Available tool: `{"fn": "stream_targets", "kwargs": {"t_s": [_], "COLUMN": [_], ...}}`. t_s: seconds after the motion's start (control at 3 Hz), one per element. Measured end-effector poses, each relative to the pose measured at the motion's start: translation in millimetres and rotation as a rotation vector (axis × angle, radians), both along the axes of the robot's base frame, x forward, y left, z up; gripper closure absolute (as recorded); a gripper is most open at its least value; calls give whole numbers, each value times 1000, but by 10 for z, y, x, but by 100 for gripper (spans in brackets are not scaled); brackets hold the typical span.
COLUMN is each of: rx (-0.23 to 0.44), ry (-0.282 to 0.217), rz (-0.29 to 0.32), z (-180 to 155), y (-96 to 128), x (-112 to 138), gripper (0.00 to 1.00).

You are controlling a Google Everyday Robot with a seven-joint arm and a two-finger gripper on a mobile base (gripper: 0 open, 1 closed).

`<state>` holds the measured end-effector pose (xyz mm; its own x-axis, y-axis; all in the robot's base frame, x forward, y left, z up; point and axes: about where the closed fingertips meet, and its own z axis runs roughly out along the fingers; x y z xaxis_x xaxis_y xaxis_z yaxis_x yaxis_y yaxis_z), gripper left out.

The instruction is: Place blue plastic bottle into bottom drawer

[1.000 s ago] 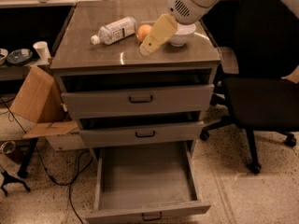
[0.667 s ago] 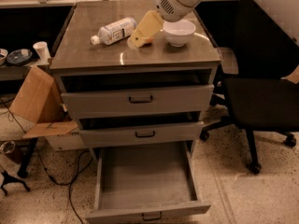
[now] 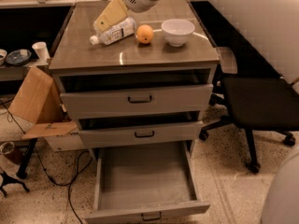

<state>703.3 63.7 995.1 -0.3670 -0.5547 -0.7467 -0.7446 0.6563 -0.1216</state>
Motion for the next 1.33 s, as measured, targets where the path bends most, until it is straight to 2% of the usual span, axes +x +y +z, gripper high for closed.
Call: {"fn": "stream_targets", "kwargs": {"t_s": [0.33, 0.67, 1.0, 1.33], "rx": [2, 28, 10, 7], "ry": [-2, -36, -37, 2], "rz": [-7, -100, -136, -199], "z": [-3, -42, -315, -501], "y": [5, 71, 366, 684], "x": [9, 139, 509, 1001], "gripper": [0, 0, 0, 0]}}
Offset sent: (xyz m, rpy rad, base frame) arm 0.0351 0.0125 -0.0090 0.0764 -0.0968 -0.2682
